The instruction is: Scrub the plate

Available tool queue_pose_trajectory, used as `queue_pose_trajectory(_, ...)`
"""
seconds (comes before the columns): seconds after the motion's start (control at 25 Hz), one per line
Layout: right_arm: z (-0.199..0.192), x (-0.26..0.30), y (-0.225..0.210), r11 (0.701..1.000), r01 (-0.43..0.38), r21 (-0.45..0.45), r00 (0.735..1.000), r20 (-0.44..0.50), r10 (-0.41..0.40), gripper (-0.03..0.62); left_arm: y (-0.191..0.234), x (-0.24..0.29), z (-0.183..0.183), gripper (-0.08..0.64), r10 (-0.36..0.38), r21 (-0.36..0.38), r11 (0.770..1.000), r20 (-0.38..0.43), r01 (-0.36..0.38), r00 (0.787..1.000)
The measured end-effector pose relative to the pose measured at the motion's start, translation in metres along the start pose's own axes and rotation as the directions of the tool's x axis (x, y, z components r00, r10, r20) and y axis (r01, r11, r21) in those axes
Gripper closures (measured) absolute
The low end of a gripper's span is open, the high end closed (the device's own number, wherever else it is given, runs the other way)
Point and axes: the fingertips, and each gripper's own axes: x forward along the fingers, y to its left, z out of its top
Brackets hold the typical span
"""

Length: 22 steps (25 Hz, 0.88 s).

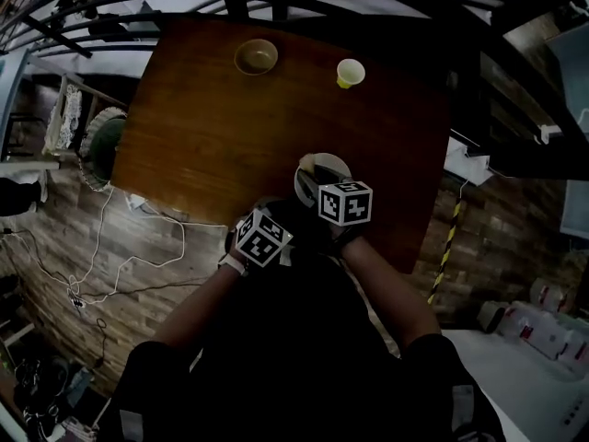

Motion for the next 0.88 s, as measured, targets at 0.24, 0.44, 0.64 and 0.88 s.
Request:
queue_pose_trajectory(0.24, -0.007, 0.02, -0.002, 0.998, 0.016, 0.056, 1.0, -0.02, -0.015, 0.443, 0.004, -0.005, -0.007, 0.487, 0.004, -0.021, 1.0, 0.001, -0.004, 1.0)
queue_pose_trajectory(0.44, -0.014, 0.004, -0.02, 0.996, 0.061, 0.067, 0.998, -0.007, -0.061, 0.443, 0.004, -0.005, -0.006, 0.488, -0.005, 0.003, 1.0, -0.002, 0.005, 1.0)
queue_pose_trajectory(0.64, -0.019, -0.026, -0.048, 0.988, 0.113, 0.107, 0.993, 0.022, -0.116, 0.443, -0.004, 0.005, -0.001, 0.488, -0.035, 0.034, 0.999, -0.02, 0.035, 0.999)
queue_pose_trajectory(0.88, -0.026, -0.06, -0.08, 0.969, 0.163, 0.187, 0.983, 0.059, -0.176, 0.443, -0.017, 0.015, 0.007, 0.487, -0.063, 0.064, 0.996, -0.039, 0.065, 0.997)
